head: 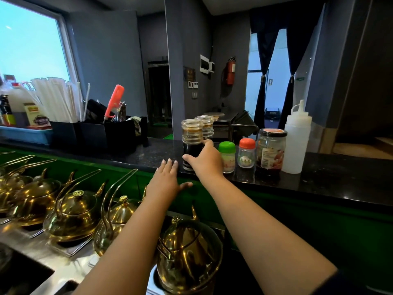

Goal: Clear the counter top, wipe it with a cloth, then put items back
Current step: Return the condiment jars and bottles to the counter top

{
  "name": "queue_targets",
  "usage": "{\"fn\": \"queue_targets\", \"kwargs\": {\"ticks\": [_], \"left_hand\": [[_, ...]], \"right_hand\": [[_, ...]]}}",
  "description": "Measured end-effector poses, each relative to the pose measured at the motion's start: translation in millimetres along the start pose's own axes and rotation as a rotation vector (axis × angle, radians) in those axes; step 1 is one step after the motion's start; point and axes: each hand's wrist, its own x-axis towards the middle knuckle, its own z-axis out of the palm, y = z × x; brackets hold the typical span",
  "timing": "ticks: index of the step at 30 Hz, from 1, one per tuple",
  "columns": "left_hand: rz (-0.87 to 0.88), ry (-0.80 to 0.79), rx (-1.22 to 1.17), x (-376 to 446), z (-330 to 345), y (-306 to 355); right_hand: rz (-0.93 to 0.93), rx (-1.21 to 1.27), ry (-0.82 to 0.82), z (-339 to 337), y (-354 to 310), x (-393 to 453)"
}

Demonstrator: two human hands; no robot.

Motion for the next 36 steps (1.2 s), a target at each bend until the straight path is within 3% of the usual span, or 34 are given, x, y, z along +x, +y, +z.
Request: {"fn": "queue_targets", "kwargs": {"ticks": [8,22,27,31,36], "left_hand": [[0.007,-0.093,0.033,6.7,-7.2,-1.0],[-0.018,-0.1,0.016,6.8,-6.7,1.1],[-0.033,-0.143,0.044,5.3,-16.1,4.6],[-0.059,-0.062,0.021,-7.1,-21.4,29.6],[-0.051,0.114,-0.041,-24.6,-5.6,58.8]], "right_hand": [[0.057,-0.089,0.08,14.7,0.1,9.0],[0.069,-0.085,0.081,15.4,6.2,8.7],[-0.12,0.042,0.095,-3.1,26.5,-24.3],[-0.31,0.044,0.226,-34.2,42.8,-37.7],[-0.264,-0.073,0.262,-62.5,50.9,-23.5]]}}
